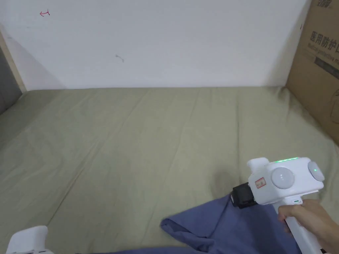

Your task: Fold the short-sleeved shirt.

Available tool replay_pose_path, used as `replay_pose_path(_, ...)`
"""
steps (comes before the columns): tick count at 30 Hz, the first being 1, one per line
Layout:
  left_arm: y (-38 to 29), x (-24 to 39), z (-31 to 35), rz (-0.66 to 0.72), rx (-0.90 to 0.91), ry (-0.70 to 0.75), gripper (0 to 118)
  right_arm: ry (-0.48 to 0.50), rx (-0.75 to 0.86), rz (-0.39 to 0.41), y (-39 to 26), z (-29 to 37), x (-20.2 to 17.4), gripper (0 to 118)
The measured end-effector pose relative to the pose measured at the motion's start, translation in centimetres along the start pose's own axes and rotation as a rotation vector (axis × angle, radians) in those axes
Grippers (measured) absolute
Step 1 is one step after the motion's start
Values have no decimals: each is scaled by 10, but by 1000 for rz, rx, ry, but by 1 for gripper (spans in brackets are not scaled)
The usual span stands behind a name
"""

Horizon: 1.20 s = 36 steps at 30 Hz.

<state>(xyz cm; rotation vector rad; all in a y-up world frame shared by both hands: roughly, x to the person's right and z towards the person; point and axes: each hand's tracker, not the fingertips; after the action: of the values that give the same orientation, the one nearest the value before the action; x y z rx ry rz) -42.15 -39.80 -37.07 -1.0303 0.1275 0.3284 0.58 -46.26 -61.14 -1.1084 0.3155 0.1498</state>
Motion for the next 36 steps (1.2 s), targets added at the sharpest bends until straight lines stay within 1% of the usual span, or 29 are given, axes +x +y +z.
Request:
replay_pose_path(1,0,-1,-1,2,-2,1,3,-19,-22,18,0,-8,-1,73)
replay_pose_path(3,2,-1,-5,3,-13,4,3,-49,-39,72,-4,-27,-6,74)
replay_pose_path(5,2,-3,-6,7,-19,8,3,-46,-17,52,-7,-24,-9,68)
replay_pose_path(6,2,-1,-7,9,-21,11,3,-45,-27,38,-5,-21,-8,57)
replay_pose_path(8,1,-1,-6,-2,-19,11,3,-15,-44,62,-1,-16,-6,37)
replay_pose_path(9,1,-1,-5,-2,-19,15,3,-25,-48,63,-1,-13,-7,4)
replay_pose_path(10,1,2,-4,-2,-13,15,3,-29,-51,66,-1,-13,-8,1)
replay_pose_path(12,1,1,-1,11,-9,14,3,-33,-56,48,-4,-16,-13,1)
replay_pose_path(14,1,2,2,12,-6,12,3,-54,-52,68,-4,-16,-15,1)
replay_pose_path(15,0,2,3,14,-5,14,3,-53,-50,59,-3,-12,-14,1)
replay_pose_path(16,0,2,5,14,-5,23,3,-50,-37,27,-1,-4,-12,1)
replay_pose_path(17,1,2,7,8,-2,31,3,-30,-24,-21,1,6,-9,1)
replay_pose_path(18,3,3,10,11,-2,32,3,8,-6,-57,2,16,-4,1)
replay_pose_path(19,5,3,14,12,1,30,3,24,26,-88,2,27,1,1)
replay_pose_path(20,6,3,20,14,19,22,3,29,54,-108,3,43,4,1)
replay_pose_path(21,9,3,28,20,37,20,3,45,85,-106,5,60,8,1)
replay_pose_path(22,14,6,35,10,57,25,3,37,117,-110,6,74,11,1)
replay_pose_path(24,27,11,52,-14,114,74,3,32,185,-124,6,113,21,1)
replay_pose_path(27,54,18,78,-42,207,120,3,60,286,-180,5,170,39,1)
replay_pose_path(30,81,24,107,-40,288,129,3,12,375,-207,5,227,53,1)
replay_pose_path(32,98,32,129,-61,350,128,3,11,439,-241,7,266,68,1)
replay_pose_path(35,121,47,159,-66,423,127,3,73,523,-298,12,317,79,1)
replay_pose_path(36,129,52,169,-75,444,111,3,81,548,-300,14,332,81,1)
